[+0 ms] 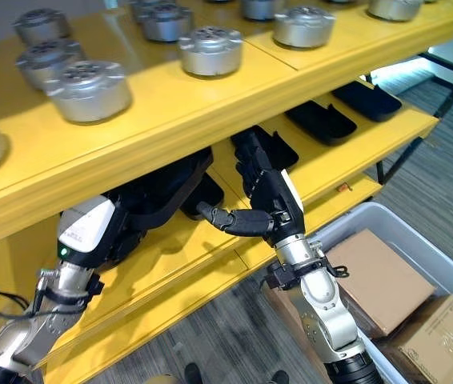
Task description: Move parts from the plastic box to the shelf.
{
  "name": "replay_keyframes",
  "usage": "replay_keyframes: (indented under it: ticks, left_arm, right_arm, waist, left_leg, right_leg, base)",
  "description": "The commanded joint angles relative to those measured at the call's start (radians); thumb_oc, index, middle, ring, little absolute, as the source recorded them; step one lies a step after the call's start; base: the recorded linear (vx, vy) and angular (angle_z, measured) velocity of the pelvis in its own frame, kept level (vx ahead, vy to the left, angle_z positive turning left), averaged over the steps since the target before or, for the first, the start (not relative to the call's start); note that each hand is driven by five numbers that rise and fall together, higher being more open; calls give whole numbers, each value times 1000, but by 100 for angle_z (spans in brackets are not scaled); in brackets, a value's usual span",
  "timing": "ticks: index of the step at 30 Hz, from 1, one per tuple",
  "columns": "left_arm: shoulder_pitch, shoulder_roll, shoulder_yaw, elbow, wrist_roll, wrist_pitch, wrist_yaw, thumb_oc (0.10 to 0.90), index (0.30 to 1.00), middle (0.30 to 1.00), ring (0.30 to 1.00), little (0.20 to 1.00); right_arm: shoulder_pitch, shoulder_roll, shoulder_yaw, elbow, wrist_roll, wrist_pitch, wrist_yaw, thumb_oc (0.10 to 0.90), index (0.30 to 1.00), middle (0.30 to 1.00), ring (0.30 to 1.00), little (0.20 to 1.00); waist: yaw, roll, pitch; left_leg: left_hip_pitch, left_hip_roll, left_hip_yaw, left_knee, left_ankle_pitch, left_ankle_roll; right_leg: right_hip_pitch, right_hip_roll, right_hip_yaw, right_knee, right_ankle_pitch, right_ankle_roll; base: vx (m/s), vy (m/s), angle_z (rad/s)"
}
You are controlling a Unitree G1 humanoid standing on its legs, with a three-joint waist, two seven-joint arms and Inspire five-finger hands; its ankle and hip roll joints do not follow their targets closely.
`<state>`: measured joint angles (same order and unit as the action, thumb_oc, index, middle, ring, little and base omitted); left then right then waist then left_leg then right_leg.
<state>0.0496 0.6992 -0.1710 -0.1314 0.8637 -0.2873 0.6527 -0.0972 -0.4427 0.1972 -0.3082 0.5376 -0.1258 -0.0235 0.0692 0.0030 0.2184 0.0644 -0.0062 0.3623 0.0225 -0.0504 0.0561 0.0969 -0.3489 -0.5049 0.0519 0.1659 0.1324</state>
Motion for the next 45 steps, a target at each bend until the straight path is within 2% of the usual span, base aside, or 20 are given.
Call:
replay_keyframes:
  ticks: [1,5,7,8,9,14,17,19,21,26,27,28,29,30,32,33,38,39,42,45]
  left_arm:
    - [-156,52,12,-143,17,-5,109,400,300,300,300,300]
    - [-193,69,-9,-137,12,2,95,400,300,300,300,300]
    - [-213,76,-25,-129,-5,-6,78,400,300,300,300,300]
    - [-216,77,-28,-127,-10,-15,74,400,300,300,300,300]
    - [-211,60,-27,-124,-1,-44,72,400,300,300,300,300]
    - [-174,35,12,-164,16,-97,55,400,300,300,300,300]
    - [-179,30,10,-189,50,-98,59,400,300,300,300,300]
    - [-205,32,6,-194,40,-37,73,400,300,300,300,300]
    - [-204,35,34,-206,43,28,118,400,300,300,300,300]
    - [-189,35,85,-207,58,85,172,400,300,300,300,300]
    - [-170,33,118,-205,48,103,188,400,300,300,300,300]
    - [-161,26,127,-206,44,96,179,400,300,300,300,300]
    - [-156,17,119,-197,39,87,180,400,300,300,300,300]
    - [-151,13,116,-199,32,87,184,400,300,300,300,300]
    - [-106,-9,130,-194,-9,92,197,400,300,300,300,300]
    - [-94,-12,139,-191,-24,89,197,400,300,300,300,300]
    - [-75,-35,163,-164,-112,84,170,400,300,300,300,300]
    - [-79,-37,158,-157,-122,86,171,400,300,300,300,300]
    - [-113,-42,129,-129,-149,73,152,400,300,300,300,300]
    - [-131,-51,116,-119,-158,56,116,400,300,300,300,300]
  right_arm:
    - [-113,18,-8,-34,-40,-92,0,900,1000,1000,1000,1000]
    - [-100,18,-15,-43,-40,-87,-6,900,1000,1000,1000,1000]
    - [-83,27,-22,-42,-34,-85,-24,900,1000,1000,1000,1000]
    - [-77,29,-26,-39,-35,-89,-23,900,1000,1000,1000,1000]
    - [-48,35,-46,-42,-31,-96,-5,900,1000,1000,1000,1000]
    - [-13,10,-98,-49,-19,-89,10,900,1000,1000,1000,1000]
    - [9,-3,-122,-49,-36,-108,-6,900,1000,1000,1000,1000]
    - [11,-14,-123,-47,-118,-140,-14,900,1000,1000,1000,1000]
    - [-30,-36,-107,-53,-242,-159,-44,900,1000,1000,1000,1000]
    - [-76,-64,-73,-71,-329,-146,-79,900,1000,1000,1000,1000]
    - [-70,-83,-74,-84,-347,-143,-97,900,1000,1000,1000,1000]
    - [-61,-86,-80,-86,-359,-143,-109,900,1000,1000,1000,1000]
    - [-42,-90,-92,-90,-369,-154,-129,900,1000,1000,1000,1000]
    - [-36,-93,-99,-94,-373,-157,-132,900,1000,1000,1000,1000]
    - [-75,-103,-87,-62,-387,-172,-152,900,1000,1000,1000,1000]
    - [-81,-107,-88,-61,-390,-170,-151,900,1000,1000,1000,1000]
    - [-84,-131,-113,-71,-348,-162,-115,900,1000,1000,1000,1000]
    - [-85,-134,-116,-69,-341,-159,-113,900,1000,1000,1000,1000]
    - [-92,-126,-126,-51,-333,-163,-122,900,1000,1000,1000,1000]
    - [-97,-111,-130,-51,-350,-148,-132,900,1000,1000,1000,1000]
  waist:
    - [-8,0,-86]
    - [-10,-7,-75]
    - [-30,-13,-60]
    - [-37,-14,-57]
    - [-64,-15,-48]
    - [-77,-32,-54]
    - [-110,-30,-61]
    - [-117,-36,-69]
    - [-108,-24,-65]
    - [-84,-11,-71]
    - [-73,-12,-72]
    - [-79,-14,-71]
    - [-102,-22,-70]
    - [-108,-27,-68]
    - [-99,-49,-61]
    - [-98,-51,-61]
    - [-110,-45,-83]
    - [-113,-39,-86]
    - [-130,-19,-84]
    - [-136,-16,-73]
  left_leg:
    - [98,109,-3,-110,13,-115]
    - [85,76,-21,-110,4,-86]
    - [68,52,-55,-110,15,-53]
    - [62,48,-73,-110,16,-45]
    - [44,45,-127,-110,22,-22]
    - [26,24,-182,-110,34,-9]
    - [17,15,-242,-110,47,-5]
    - [16,1,-268,-96,48,-16]
    - [19,7,-286,-73,38,-30]
    - [3,22,-311,-95,70,-63]
    - [-37,30,-295,-84,84,-78]
    - [-53,39,-238,-63,83,-84]
    - [-60,62,-117,-33,70,-97]
    - [-64,77,-72,-6,61,-99]
    - [-48,107,-57,139,-31,-88]
    - [-40,120,-59,175,-38,-92]
    - [-7,177,-92,302,7,-125]
    - [3,182,-101,294,4,-129]
    - [42,134,-118,139,-78,-98]
    - [68,96,-138,68,-103,-78]
  right_leg:
    - [-16,23,-32,-79,8,93]
    - [-33,1,-2,-31,13,99]
    - [-66,17,82,37,12,81]
    - [-74,35,123,66,-8,76]
    - [-89,126,227,149,-85,59]
    - [-85,221,293,181,-142,38]
    - [-100,296,407,220,-177,4]
    - [-75,311,417,145,-194,-18]
    - [-65,312,423,108,-208,-31]
    - [-29,322,414,51,-228,-50]
    - [-14,321,387,48,-243,-59]
    - [-11,314,351,48,-248,-59]
    - [2,294,286,36,-252,-51]
    - [3,283,258,34,-249,-53]
    - [-9,249,235,45,-247,-66]
    - [-6,247,235,47,-252,-69]
    - [-41,245,248,47,-244,-98]
    - [-47,245,252,49,-248,-96]
    - [-109,216,266,96,-229,-59]
    - [-139,195,292,104,-198,-24]
  base:
    - [-88,317,43]
    - [-58,169,24]
    - [-86,82,23]
    - [-12,64,67]
    - [-24,42,88]
    - [-31,-38,55]
    - [-104,-126,31]
    - [-139,-284,75]
    - [-158,-248,31]
    - [-148,-156,14]
    - [-210,-144,23]
    - [-324,-149,38]
    - [-270,-31,116]
    - [-331,16,201]
    - [-381,132,158]
    - [-314,197,8]
    - [-210,199,-23]
    - [-297,382,-17]
    - [-264,361,-3]
    - [-164,223,18]
